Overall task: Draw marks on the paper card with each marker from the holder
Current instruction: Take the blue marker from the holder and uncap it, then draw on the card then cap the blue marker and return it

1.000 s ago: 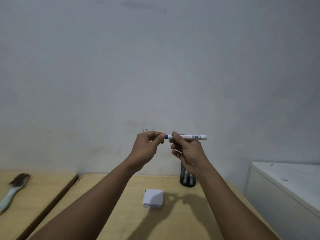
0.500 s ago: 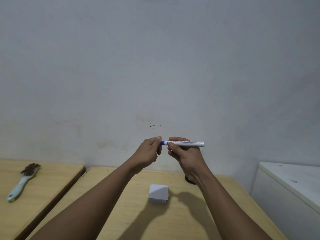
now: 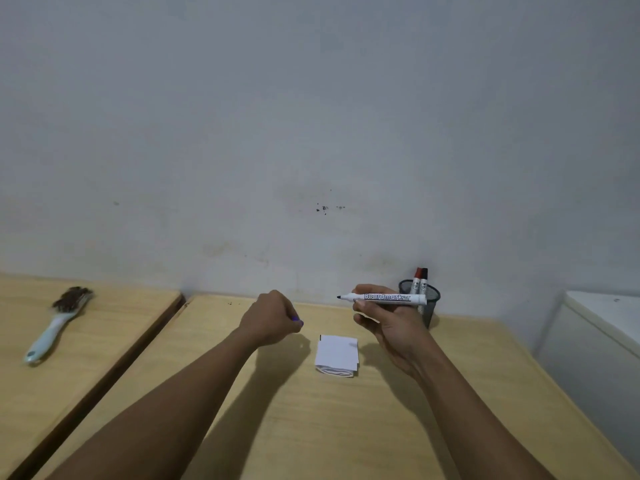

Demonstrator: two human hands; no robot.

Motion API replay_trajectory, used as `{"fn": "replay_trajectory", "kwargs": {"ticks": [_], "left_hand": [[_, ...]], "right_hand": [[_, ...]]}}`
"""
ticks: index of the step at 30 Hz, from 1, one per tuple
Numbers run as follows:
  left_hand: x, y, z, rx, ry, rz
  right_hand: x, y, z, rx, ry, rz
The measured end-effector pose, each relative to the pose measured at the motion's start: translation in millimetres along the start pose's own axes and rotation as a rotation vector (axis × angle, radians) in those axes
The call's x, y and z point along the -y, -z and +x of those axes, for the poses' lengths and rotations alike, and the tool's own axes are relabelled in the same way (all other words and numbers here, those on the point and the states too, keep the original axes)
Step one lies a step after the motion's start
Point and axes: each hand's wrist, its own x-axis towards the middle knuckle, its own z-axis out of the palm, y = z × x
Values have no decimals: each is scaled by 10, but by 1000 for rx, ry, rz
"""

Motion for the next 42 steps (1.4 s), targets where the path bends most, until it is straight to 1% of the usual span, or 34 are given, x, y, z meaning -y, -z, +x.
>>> {"fn": "replay_trajectory", "kwargs": {"ticks": [6, 9, 13, 15, 16, 18, 19, 20, 21, 22, 24, 27, 30, 34, 36, 42], "left_hand": [[189, -193, 213, 36, 66, 57], [286, -307, 299, 65, 99, 123], [443, -437, 381, 96, 102, 133], [453, -452, 367, 85, 86, 137], [441, -436, 320, 41, 78, 155], [381, -408, 159, -138, 26, 167], [327, -411, 46, -226, -42, 142], [263, -424, -84, -275, -135, 115], [195, -447, -213, -260, -226, 110], [140, -487, -334, -201, -302, 139], [93, -590, -487, -52, -370, 259], [142, -680, -511, 83, -401, 451], [212, -703, -513, 100, -419, 529], [296, -751, -511, 145, -432, 519], [340, -757, -481, 196, -439, 502], [383, -771, -467, 351, -387, 492]], "right_hand": [[-238, 136, 91, -22, -16, -44], [-327, 178, 138, -25, -31, -57], [-432, 216, 195, -28, -32, -77], [-487, 231, 234, -37, -35, -80], [-510, 236, 250, -45, -36, -79], [-551, 241, 291, -62, -22, -104], [-575, 235, 314, -67, -8, -137], [-600, 217, 337, -71, 4, -182], [-630, 191, 361, -74, 11, -233], [-665, 161, 389, -73, 12, -287], [-753, 100, 471, -68, -4, -389], [-900, 41, 629, -65, -44, -510], [-1053, 18, 738, -80, -68, -597], [-1208, 73, 779, -137, 13, -743], [-1261, 101, 799, -131, 43, -789], [-1323, 135, 836, -136, 71, -849]]}}
